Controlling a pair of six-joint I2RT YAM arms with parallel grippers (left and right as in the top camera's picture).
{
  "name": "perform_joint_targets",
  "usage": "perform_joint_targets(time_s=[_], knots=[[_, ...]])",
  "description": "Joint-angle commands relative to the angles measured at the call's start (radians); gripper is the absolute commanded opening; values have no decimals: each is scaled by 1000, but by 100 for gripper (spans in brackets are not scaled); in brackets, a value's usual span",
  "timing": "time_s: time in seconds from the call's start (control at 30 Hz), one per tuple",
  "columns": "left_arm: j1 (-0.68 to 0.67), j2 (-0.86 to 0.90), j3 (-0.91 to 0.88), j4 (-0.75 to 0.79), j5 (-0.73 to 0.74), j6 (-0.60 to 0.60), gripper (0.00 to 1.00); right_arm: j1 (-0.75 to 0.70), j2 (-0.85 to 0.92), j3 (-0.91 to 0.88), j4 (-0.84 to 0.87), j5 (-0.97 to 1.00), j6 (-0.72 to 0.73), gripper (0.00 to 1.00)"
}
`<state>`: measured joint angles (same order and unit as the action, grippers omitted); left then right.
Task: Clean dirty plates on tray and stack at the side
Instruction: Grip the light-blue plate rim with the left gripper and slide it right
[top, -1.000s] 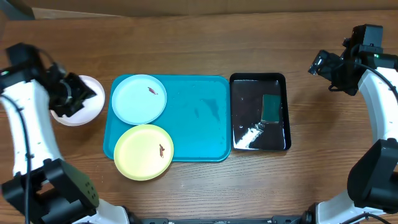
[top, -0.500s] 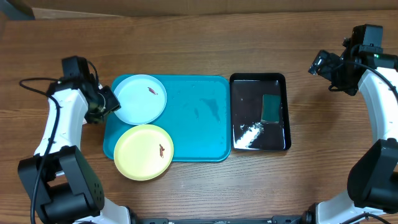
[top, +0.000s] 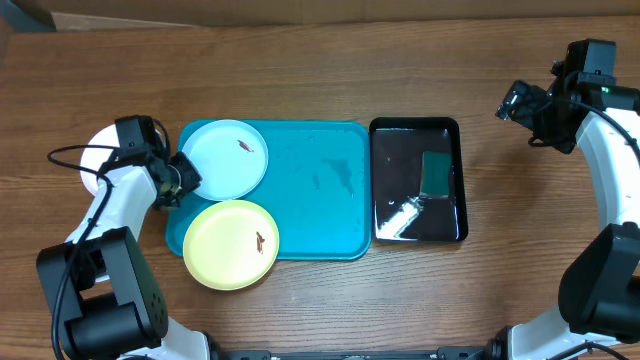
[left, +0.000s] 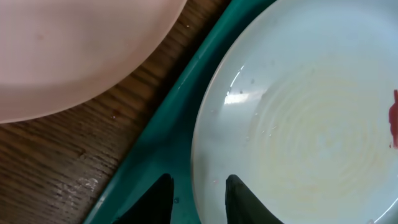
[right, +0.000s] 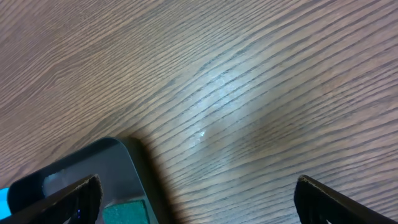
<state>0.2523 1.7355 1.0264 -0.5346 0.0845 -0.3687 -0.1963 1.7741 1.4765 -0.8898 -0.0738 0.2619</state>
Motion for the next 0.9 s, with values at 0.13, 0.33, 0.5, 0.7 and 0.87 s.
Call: perform_joint_targets(time_s=[0.13, 0.33, 0.5, 0.7, 0.87], knots=[[-29, -1, -31, 36, -7, -21, 27, -2, -10, 10, 5, 2, 4, 100], [-32, 2, -32, 38, -12, -21, 23, -2, -10, 10, 5, 2, 4, 100], [-32, 14, -37, 39, -17, -21, 23, -2, -10, 10, 5, 2, 4, 100], [-32, 25, -37, 48, -13, -21, 9, -2, -10, 10, 5, 2, 4, 100], [-32, 25, -36, 56, 58, -20, 4, -2, -10, 10, 5, 2, 4, 100]])
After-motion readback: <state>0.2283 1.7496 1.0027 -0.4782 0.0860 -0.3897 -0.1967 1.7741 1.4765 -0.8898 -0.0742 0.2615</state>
